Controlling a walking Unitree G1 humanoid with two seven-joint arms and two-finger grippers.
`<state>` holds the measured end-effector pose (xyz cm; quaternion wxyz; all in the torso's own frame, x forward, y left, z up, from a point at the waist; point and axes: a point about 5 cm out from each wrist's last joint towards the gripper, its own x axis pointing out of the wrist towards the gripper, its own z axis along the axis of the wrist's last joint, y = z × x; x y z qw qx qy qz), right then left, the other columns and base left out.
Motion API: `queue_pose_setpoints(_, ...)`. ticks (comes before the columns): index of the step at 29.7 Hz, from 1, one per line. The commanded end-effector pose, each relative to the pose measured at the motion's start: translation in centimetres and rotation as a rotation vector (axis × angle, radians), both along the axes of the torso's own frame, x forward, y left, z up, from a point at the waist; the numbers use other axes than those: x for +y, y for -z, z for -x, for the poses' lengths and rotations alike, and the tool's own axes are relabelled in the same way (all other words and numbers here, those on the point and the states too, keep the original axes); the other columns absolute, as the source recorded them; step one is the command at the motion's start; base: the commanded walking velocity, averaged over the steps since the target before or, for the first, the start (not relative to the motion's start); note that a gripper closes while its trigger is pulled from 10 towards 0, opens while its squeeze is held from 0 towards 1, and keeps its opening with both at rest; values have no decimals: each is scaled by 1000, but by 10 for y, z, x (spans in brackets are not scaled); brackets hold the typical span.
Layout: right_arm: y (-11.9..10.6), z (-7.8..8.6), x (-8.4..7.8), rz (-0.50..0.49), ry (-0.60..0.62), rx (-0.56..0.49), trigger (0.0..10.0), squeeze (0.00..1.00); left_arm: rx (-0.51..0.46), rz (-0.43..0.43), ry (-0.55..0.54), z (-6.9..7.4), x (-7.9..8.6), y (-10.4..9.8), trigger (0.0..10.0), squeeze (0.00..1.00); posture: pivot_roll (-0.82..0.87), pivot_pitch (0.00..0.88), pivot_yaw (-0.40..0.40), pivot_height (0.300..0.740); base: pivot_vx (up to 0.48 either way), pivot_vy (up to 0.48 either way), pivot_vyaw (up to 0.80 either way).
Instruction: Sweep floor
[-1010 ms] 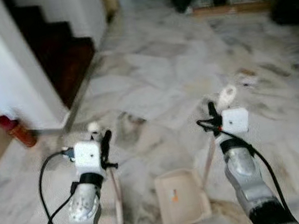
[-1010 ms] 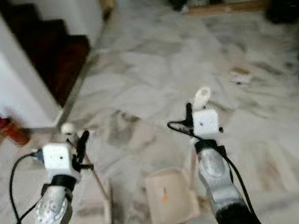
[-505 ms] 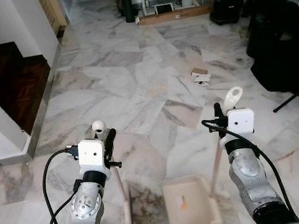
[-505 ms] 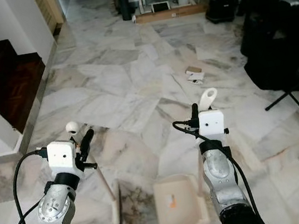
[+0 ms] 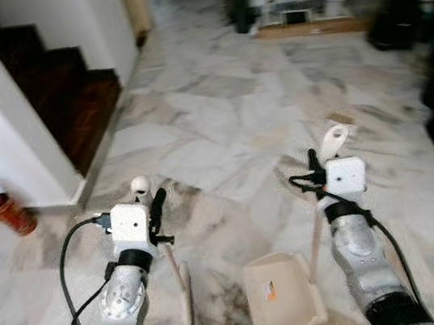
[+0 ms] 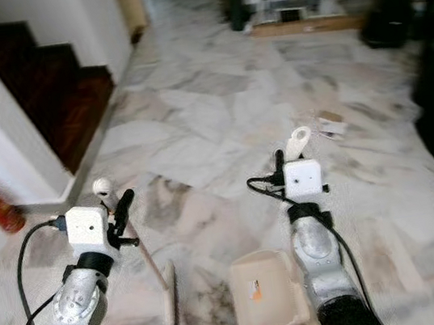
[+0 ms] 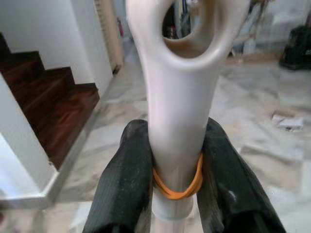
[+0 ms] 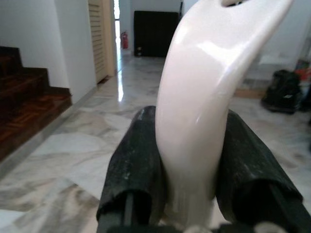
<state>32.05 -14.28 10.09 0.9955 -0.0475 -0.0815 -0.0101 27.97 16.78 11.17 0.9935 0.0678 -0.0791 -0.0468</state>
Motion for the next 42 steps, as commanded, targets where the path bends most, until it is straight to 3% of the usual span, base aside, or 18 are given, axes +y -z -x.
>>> queue_pose_setpoints(1,-9,-1,-14,4,41,-43,10000,0,-38,15,31,-3,-10,-8,10000,0,120,28,41,740,398,0,0)
queue_pose_setpoints(25,-10,-3,-14,-2,46,-43,10000,0,-40,16,34,-5,-11,-9,10000,0,122,46,43,740,398,0,0)
queue_pose_setpoints(31,-9,-3,-14,-5,45,-44,10000,0,-38,14,32,-4,-10,-8,10000,0,122,44,44,740,391,0,-800)
queue_pose_setpoints(42,-10,-2,-13,1,46,-56,10000,0,-34,14,29,-5,-9,-7,10000,0,120,33,43,740,387,0,0)
